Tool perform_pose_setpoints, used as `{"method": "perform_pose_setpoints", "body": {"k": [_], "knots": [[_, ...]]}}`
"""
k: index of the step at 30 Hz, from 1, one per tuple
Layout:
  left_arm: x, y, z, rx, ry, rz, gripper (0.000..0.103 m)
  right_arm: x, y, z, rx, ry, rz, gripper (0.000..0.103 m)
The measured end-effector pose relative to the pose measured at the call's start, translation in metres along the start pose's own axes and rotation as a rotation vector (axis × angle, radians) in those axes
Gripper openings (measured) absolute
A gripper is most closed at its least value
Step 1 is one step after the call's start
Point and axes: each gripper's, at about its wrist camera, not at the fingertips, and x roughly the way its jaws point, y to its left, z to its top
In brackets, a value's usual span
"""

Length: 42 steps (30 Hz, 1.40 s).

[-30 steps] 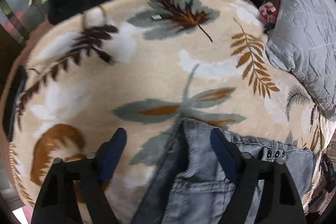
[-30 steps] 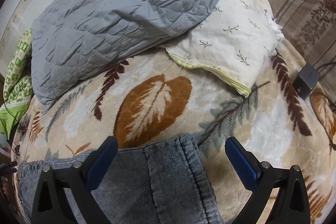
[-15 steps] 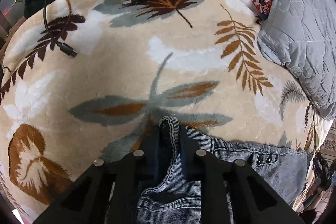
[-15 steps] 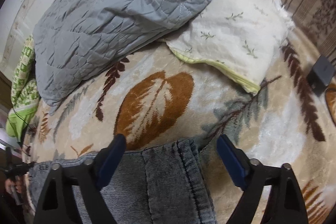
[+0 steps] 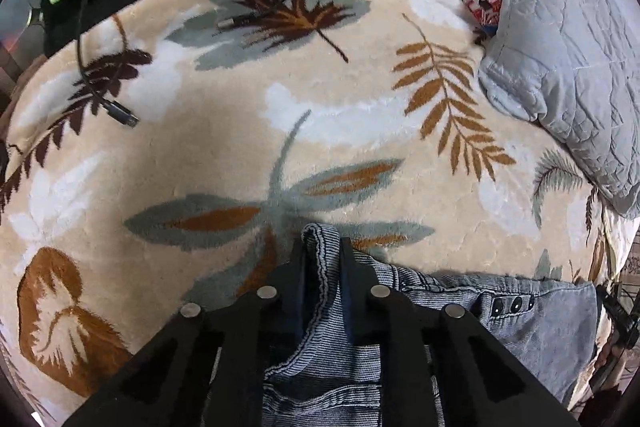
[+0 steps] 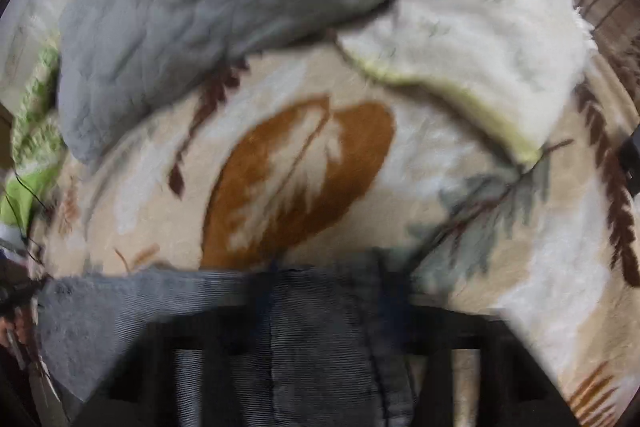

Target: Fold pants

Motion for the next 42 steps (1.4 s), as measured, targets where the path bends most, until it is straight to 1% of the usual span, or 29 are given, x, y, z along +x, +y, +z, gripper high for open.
{"method": "perform_pose_setpoints", "body": {"k": [1,2,5,7,10,13,14,16,17,19,22,25,28,30,34,35,37,38,40,42], "knots": [[-0.003,-0.001,-0.001,0.004,-0.016,0.001,0.011,-0.001,0.005,-0.002,-0.018,-0.013,-0.019,0.028],[-0.010,-0.002,-0.003,0.014,-0.042,0.003,0.011,-0.003,0.011,-0.003,-0.045,-0.010,-0.015,0.021],[-0.030,-0.005,-0.007,0.035,-0.095,-0.006,0.010,-0.019,0.021,-0.006,-0.073,-0.039,-0.058,0.020],[-0.049,-0.004,-0.008,0.035,-0.130,-0.032,0.010,-0.039,0.025,-0.007,-0.089,-0.093,-0.065,0.019],[-0.082,0.003,-0.015,0.024,-0.182,-0.083,0.010,-0.077,0.025,-0.008,-0.060,-0.170,-0.027,0.019],[-0.117,0.007,-0.024,0.016,-0.255,-0.145,0.010,-0.119,0.030,-0.009,-0.058,-0.272,-0.004,0.019],[-0.134,0.013,-0.032,0.016,-0.287,-0.177,0.010,-0.136,0.031,-0.013,-0.055,-0.312,0.008,0.019],[-0.155,0.020,-0.047,0.015,-0.331,-0.222,0.010,-0.159,0.032,-0.022,-0.045,-0.368,0.025,0.019],[-0.170,0.027,-0.061,0.017,-0.355,-0.242,0.010,-0.171,0.032,-0.029,-0.041,-0.398,0.033,0.019],[-0.187,0.037,-0.082,0.019,-0.377,-0.263,0.010,-0.184,0.027,-0.044,-0.030,-0.416,0.044,0.019],[-0.208,0.051,-0.131,0.039,-0.392,-0.277,0.010,-0.190,0.017,-0.074,-0.018,-0.389,0.070,0.019],[-0.218,0.059,-0.180,0.083,-0.394,-0.258,0.010,-0.197,0.005,-0.113,-0.027,-0.364,0.070,0.019],[-0.217,0.069,-0.221,0.099,-0.378,-0.252,0.010,-0.204,-0.010,-0.158,-0.012,-0.340,0.080,0.019],[-0.209,0.077,-0.243,0.092,-0.352,-0.241,0.010,-0.204,-0.021,-0.184,-0.002,-0.301,0.086,0.019],[-0.189,0.091,-0.272,0.062,-0.269,-0.219,0.010,-0.194,-0.037,-0.227,0.000,-0.205,0.095,0.019],[-0.185,0.094,-0.278,0.056,-0.252,-0.209,0.010,-0.190,-0.040,-0.236,0.007,-0.169,0.104,0.023],[-0.180,0.101,-0.287,0.049,-0.219,-0.195,0.012,-0.182,-0.045,-0.251,0.009,-0.103,0.108,0.024],[-0.178,0.105,-0.291,0.042,-0.199,-0.179,0.013,-0.177,-0.047,-0.260,-0.002,-0.054,0.107,0.025],[-0.179,0.112,-0.299,0.033,-0.183,-0.145,0.013,-0.175,-0.050,-0.271,-0.016,0.005,0.096,0.025],[-0.187,0.120,-0.301,0.018,-0.199,-0.104,0.013,-0.180,-0.054,-0.277,-0.019,0.010,0.077,0.025]]}}
